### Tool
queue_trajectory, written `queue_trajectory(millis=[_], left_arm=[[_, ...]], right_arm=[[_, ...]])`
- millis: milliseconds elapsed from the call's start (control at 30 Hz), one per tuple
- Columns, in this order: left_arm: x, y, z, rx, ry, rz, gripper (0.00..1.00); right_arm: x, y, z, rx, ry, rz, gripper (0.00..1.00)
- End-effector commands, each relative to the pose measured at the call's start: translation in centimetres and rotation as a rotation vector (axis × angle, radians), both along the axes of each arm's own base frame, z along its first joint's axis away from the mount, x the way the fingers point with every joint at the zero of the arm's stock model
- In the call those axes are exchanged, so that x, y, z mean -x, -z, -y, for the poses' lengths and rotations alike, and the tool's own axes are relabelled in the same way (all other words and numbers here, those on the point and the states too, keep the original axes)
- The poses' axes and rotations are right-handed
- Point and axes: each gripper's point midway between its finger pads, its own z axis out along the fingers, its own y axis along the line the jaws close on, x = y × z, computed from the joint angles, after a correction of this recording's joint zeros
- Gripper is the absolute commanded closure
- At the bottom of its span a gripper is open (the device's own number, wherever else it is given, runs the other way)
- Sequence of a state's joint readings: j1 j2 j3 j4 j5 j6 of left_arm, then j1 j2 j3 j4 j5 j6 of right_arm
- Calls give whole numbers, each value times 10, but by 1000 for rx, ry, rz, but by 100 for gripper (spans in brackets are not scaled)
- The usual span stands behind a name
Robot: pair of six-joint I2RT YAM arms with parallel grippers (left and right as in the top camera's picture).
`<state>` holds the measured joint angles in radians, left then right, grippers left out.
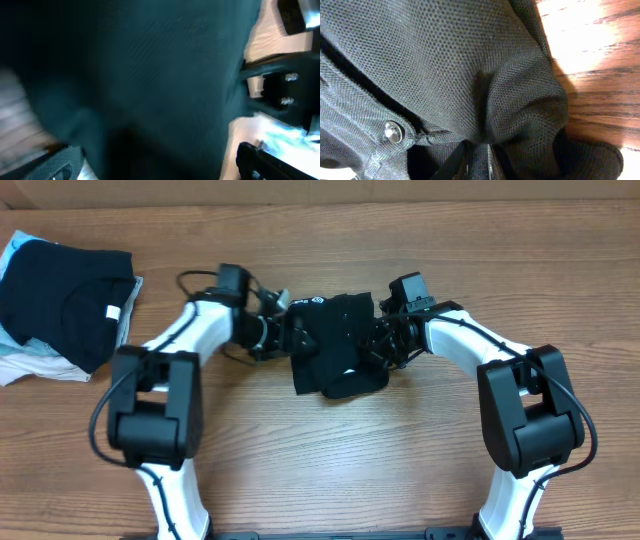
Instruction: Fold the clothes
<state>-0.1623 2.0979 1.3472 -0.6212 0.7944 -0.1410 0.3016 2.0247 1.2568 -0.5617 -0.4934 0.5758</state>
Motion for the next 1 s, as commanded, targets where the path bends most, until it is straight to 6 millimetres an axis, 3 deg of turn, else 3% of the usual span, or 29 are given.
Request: queue_trajectory(millis=[0, 233, 333, 400, 467, 533, 633, 733, 767, 833, 967], left_arm=[[11, 51, 3, -59, -99, -189, 0], [13, 64, 46, 102, -66, -237, 4], [11, 63, 52, 107, -50, -211, 28], [10, 62, 51, 108, -55, -213, 59], [10, 62, 49, 111, -61, -218, 76], [7, 58, 44, 115, -75, -219, 85], [-1, 44, 31, 117, -84, -193, 96], [-18, 7, 9, 106, -104, -114, 96], [-32, -25, -8, 92, -133, -58, 96], [-49, -70, -29, 90, -180, 20, 96], [-79, -160, -78, 109, -283, 204, 96]], right_arm=[[2, 14, 4, 29, 7, -29, 83], [2, 14, 4, 29, 7, -29, 83], [2, 14, 3, 26, 6, -30, 83], [4, 12, 1, 12, -2, -34, 86], [6, 10, 2, 10, -4, -44, 88], [7, 3, 6, 11, 4, -48, 90], [4, -24, 19, 13, -11, 12, 90], [3, -68, 41, 16, -17, 90, 89], [3, -94, 55, 18, -12, 138, 89], [3, -118, 72, 25, -1, 191, 88], [7, -145, 95, 41, 45, 245, 87]])
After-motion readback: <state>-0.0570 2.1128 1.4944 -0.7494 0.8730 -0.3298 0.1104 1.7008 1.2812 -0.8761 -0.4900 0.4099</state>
